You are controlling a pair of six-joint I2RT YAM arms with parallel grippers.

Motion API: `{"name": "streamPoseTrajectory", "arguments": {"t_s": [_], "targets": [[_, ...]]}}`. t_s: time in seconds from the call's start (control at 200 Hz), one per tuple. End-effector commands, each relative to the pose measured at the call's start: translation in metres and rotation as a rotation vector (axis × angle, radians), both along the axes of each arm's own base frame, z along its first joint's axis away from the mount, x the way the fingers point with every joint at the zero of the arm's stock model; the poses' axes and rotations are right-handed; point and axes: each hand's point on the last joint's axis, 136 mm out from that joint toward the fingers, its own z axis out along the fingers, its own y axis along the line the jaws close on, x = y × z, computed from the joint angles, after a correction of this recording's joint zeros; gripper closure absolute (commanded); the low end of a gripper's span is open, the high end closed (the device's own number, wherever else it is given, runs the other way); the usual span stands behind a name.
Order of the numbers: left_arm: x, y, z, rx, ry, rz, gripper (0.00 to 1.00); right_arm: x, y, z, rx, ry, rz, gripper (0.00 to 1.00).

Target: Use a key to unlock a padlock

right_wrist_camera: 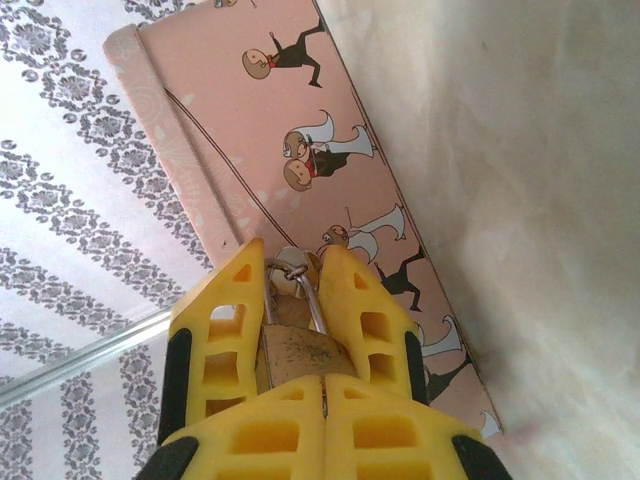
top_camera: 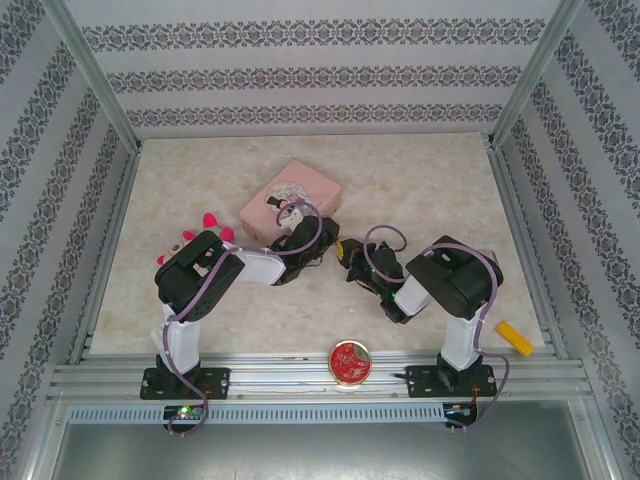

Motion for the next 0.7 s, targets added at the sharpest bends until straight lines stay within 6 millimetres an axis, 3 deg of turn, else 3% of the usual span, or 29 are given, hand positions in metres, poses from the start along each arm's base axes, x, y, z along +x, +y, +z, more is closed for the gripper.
{"name": "streamPoseTrajectory", "arguments": {"t_s": [0.0,0.13,0.37,0.5,0.62,0.695], "targets": [[-0.064,-0.059,-0.028,-0.209,0.232,-0.226,0.80,0.010,0.027,0.023,0.081,-0.040,0.035,1.00],[-0.064,-0.059,-0.027,-0.213,0.229,-0.225,0.76,0.010,0.025,0.023,0.085,-0.035,0.020,1.00],[-0.063,-0.055,-0.021,-0.206,0.209,-0.217,0.49,0.009,0.014,0.022,0.078,-0.034,-0.036,1.00],[-0.063,-0.053,-0.018,-0.202,0.200,-0.211,0.43,0.009,0.011,0.023,0.076,-0.036,-0.057,1.00],[-0.063,-0.048,-0.014,-0.190,0.183,-0.205,0.27,0.009,0.008,0.019,0.072,-0.028,-0.078,1.00],[-0.063,-0.042,-0.008,-0.174,0.163,-0.199,0.09,0.009,0.006,0.019,0.071,-0.027,-0.086,1.00]]}}
